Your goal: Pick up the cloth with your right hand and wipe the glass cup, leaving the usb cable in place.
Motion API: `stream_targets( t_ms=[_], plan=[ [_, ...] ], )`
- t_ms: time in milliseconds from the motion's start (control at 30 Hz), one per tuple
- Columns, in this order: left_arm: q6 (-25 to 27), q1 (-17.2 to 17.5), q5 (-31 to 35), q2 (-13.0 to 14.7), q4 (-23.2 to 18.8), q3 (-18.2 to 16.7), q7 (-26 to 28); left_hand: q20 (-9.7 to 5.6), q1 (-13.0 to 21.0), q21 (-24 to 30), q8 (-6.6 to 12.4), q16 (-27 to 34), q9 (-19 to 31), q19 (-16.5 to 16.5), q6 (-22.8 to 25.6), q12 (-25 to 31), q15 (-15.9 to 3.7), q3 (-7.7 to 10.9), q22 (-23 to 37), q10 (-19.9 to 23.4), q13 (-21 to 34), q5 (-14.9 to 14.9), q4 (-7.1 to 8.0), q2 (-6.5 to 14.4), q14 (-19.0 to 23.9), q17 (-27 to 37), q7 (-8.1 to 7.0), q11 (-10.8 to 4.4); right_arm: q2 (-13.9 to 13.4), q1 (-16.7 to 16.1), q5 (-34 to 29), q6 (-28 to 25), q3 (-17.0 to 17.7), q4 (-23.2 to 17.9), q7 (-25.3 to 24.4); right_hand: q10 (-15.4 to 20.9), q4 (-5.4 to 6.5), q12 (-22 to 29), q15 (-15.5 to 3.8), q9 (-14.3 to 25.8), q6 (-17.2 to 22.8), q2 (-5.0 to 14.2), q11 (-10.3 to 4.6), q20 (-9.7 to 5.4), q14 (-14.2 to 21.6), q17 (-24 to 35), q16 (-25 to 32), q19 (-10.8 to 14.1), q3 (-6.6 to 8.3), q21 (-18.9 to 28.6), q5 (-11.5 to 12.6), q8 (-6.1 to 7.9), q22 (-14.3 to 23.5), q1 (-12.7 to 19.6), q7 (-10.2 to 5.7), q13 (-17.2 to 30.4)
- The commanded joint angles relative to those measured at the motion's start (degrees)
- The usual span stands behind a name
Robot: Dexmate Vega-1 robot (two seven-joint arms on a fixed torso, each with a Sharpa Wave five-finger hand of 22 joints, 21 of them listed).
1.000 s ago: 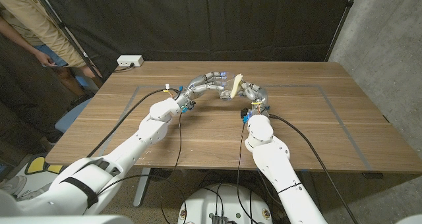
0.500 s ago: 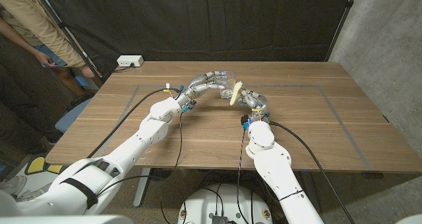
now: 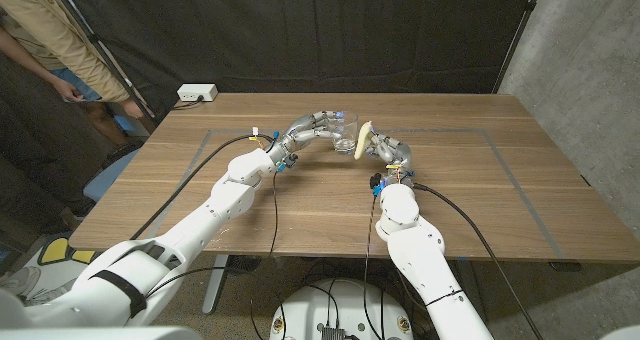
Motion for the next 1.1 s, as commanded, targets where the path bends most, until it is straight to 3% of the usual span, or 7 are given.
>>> stream_targets(
  t_ms=[33, 533, 1100],
  plan=[
    [0.3, 0.1, 3.1, 1.5, -0.6, 0.5, 2.6, -0.17, 4.8, 0.3, 18.58, 0.5, 0.1, -0.2, 7.1, 0.3, -10.71, 7.5, 0.2, 8.5, 6.8, 0.2, 7.01, 7.8, 2.3, 0.1, -6.34, -7.74, -3.5, 2.9, -6.5, 3.3, -1.7, 3.1, -5.4, 0.5, 0.09, -0.2, -1.11, 1.9, 1.0, 0.14, -0.01, -8.55, 0.2, 0.3, -0.3, -0.4, -0.25, 0.5, 0.3, 0.33, 0.0, 0.5, -0.27, 0.2],
    [1.6, 2.0, 4.7, 4.3, -3.8, -0.1, 5.8, -0.15, 4.6, 0.6, 18.93, 0.4, 0.0, -0.5, 7.3, 0.4, -10.69, 7.72, 0.1, 8.9, 6.9, 0.2, 7.04, 7.7, 2.4, 0.2, -6.37, -7.99, -10.0, 7.6, -13.0, 3.4, -5.9, 6.1, -13.7, 0.4, 0.17, -0.4, -1.12, 2.0, 0.9, 0.18, -0.03, -8.55, 0.1, 0.7, -0.5, -0.9, -0.43, 0.9, 0.3, 0.19, -0.5, 0.5, -0.38, 0.4],
    [4.1, 3.4, 11.1, 8.0, -7.7, 0.2, 12.5, -0.15, 4.3, 1.0, 19.41, 0.5, -0.1, -0.7, 7.6, 0.5, -10.76, 7.86, 0.1, 9.2, 7.0, 0.1, 7.12, 7.7, 2.7, 0.4, -6.32, -8.15, -17.5, 11.6, -20.4, -3.9, -10.7, 8.1, -20.3, 0.4, 0.28, -0.7, -1.12, 2.1, 1.0, 0.3, -0.04, -8.52, 0.0, 0.9, -1.0, -1.4, -0.64, 1.5, 0.3, 0.08, -1.2, 0.5, -0.59, 0.7]
  ],
)
